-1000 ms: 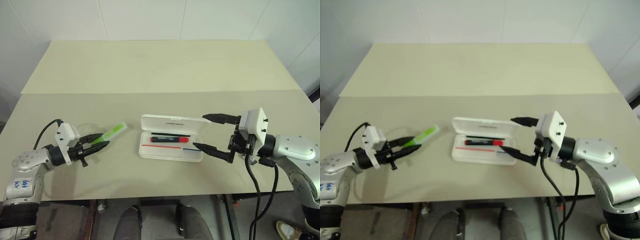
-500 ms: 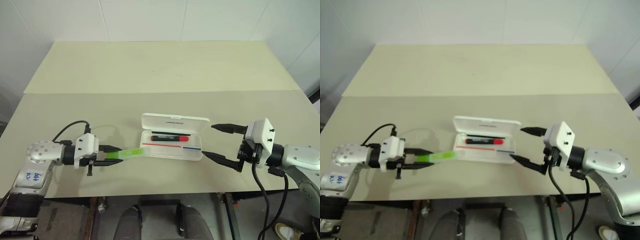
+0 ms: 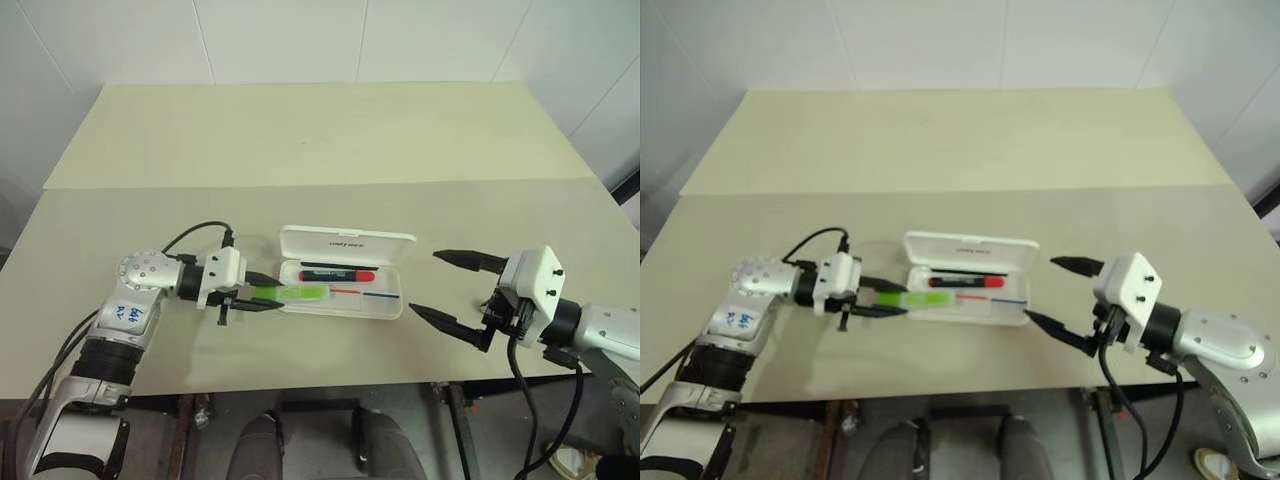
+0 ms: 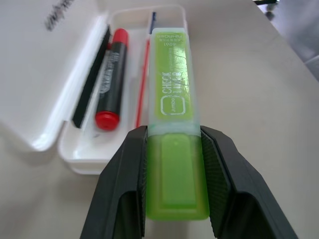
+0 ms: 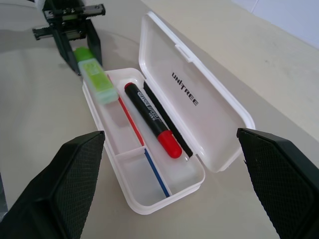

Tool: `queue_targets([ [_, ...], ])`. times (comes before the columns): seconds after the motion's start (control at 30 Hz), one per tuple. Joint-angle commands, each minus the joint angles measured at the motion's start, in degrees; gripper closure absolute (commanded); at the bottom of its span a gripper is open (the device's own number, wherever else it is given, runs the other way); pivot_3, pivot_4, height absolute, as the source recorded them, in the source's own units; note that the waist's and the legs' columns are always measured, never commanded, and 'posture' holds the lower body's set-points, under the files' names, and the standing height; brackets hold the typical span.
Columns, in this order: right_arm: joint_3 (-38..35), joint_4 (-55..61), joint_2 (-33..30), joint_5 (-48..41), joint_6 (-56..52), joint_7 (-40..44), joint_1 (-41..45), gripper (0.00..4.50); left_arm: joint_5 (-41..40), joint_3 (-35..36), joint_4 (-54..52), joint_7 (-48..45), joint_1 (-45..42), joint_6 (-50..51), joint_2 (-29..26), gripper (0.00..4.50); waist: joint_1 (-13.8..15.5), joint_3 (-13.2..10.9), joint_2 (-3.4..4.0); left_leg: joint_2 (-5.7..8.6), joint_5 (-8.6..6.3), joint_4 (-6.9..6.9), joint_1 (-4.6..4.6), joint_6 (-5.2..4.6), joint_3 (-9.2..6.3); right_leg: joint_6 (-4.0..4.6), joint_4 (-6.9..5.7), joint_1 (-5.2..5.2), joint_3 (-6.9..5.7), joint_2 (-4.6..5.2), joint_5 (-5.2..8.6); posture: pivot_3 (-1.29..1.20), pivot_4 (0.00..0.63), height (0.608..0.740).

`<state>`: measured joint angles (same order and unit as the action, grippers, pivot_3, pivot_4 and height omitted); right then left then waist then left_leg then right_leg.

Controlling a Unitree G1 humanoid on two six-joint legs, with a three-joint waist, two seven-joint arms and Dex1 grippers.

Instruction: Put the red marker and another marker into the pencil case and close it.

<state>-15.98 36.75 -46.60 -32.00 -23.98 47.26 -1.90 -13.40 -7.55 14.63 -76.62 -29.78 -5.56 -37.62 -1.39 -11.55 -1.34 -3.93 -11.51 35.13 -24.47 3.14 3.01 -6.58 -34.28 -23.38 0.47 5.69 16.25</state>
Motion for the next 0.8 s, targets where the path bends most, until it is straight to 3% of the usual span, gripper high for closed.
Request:
queue_targets([
  [0.03, -1.78, 2.99, 0.61, -0.70, 0.28, -1.39, -0.91, 0.00, 0.32, -0.64, 0.35, -0.85, -2.53, -0.65, 0.79, 3.37, 0.07, 0.00, -0.02, 0.00, 0.01, 0.02, 0.00, -0.01, 0.00, 0.00, -0.01, 0.01, 0.00, 0.00, 0.00, 0.00, 0.150, 0.740],
  [0.8, -0.73, 6.14, 2.77, -1.82, -1.71, -6.00, -1.42, 0.00, 5.67, -5.86, 5.45, -0.28, -10.62, 0.94, 6.95, 3.37, 1.36, 0.01, -0.03, 0.00, 0.04, 0.12, 0.00, -0.06, -0.02, 0.00, -0.11, 0.02, 0.02, -0.03, 0.00, 0.00, 0.150, 0.740],
])
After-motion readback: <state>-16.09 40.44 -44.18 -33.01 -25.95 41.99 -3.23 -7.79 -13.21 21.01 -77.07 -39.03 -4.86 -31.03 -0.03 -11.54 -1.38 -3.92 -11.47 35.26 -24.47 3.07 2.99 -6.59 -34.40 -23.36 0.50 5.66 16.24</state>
